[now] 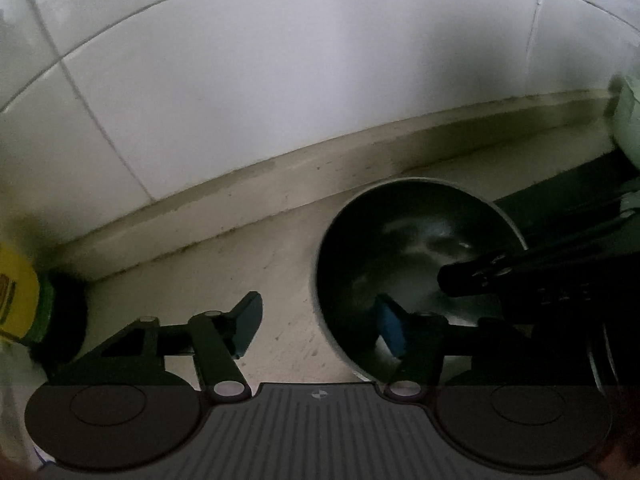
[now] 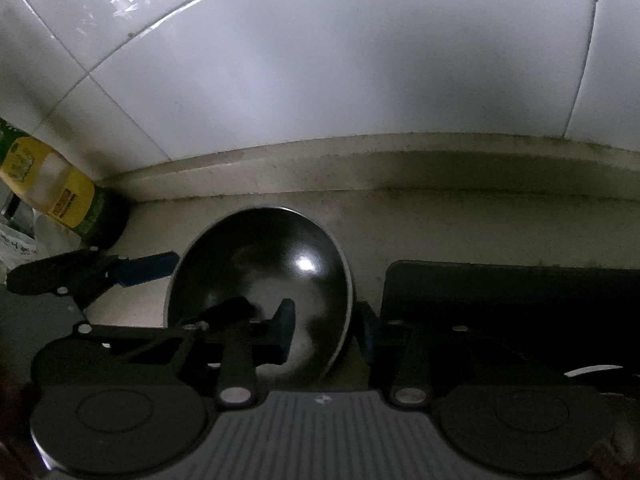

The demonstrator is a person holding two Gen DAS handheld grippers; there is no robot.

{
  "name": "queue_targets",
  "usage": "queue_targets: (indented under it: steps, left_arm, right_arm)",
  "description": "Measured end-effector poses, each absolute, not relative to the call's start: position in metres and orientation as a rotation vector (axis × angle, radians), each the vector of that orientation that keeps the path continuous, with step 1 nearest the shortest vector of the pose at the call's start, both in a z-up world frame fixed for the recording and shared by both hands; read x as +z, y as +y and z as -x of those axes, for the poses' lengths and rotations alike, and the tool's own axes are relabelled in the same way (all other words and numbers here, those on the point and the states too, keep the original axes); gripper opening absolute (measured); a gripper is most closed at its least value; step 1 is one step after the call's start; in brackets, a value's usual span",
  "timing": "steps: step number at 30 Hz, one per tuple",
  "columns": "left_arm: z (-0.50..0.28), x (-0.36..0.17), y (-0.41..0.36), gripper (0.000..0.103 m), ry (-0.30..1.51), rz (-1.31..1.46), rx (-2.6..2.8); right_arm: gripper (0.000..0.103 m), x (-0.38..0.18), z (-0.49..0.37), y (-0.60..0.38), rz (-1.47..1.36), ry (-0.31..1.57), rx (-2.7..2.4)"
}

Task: Organize plates and bowls

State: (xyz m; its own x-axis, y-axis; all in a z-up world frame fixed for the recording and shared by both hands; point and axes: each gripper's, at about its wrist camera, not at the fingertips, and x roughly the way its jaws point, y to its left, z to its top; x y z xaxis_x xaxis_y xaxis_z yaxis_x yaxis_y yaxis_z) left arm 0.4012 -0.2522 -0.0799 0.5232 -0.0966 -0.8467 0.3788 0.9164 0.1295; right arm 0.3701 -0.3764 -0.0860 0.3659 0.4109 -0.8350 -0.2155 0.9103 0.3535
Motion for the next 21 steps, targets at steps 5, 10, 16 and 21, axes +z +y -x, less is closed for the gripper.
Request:
queue_targets:
  steps: [5,10,16,21]
  left_arm:
    - [-0.400,-0.080,-0.255,0.056,0.984,-0.311,-0.329]
    - [-0.398,-0.078,-0.252,0.051,0.975,-0.287,-0.348]
    - [-0.398,-0.070,-0.243,0.048,0.963,-0.243,-0.342]
    - [-0.396,-0.067,-0.245,0.047,0.957,-0.250,-0.339]
  right_arm:
    - [0.020,-0.092,-0.372,-0.379,-0.217,1.140,0.417]
    - [0.017,-0.094,-0.372,-0.380,-0.243,1.148,0.435]
    - [0.017,-0.094,-0.372,-0.382,-0.268,1.149,0.439]
    - [0.017,-0.088,-0.369,-0.380,-0.262,1.136,0.452]
